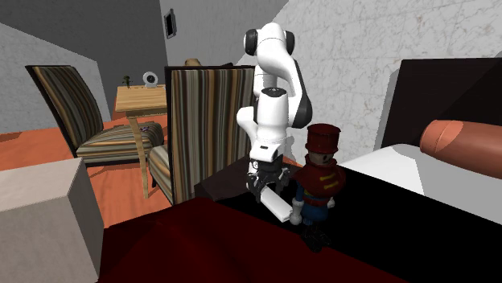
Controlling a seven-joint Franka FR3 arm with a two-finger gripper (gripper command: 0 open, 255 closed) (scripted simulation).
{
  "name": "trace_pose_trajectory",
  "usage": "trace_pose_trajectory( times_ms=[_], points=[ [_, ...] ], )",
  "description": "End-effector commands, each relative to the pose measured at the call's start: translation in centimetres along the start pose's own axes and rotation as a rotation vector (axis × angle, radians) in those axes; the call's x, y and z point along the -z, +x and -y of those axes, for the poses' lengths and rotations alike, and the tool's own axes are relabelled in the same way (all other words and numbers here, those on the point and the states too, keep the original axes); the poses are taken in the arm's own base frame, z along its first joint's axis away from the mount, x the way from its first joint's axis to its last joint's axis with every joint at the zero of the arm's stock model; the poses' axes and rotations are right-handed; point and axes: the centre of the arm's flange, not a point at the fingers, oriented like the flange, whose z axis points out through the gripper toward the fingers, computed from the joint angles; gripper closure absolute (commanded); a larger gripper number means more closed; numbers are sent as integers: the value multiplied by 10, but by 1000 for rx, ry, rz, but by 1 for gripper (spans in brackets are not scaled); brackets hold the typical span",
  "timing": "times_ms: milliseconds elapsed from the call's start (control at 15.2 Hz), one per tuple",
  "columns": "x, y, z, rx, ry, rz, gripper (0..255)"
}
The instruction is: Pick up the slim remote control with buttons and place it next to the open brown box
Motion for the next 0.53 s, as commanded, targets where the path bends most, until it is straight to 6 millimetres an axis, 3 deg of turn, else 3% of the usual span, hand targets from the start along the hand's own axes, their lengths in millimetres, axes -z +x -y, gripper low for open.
trace_pose_trajectory(
  times_ms=[0,462],
  points=[
    [-1,0,0,-1,1,1,255],
    [36,0,-1,-1,1,1,255]
  ],
)
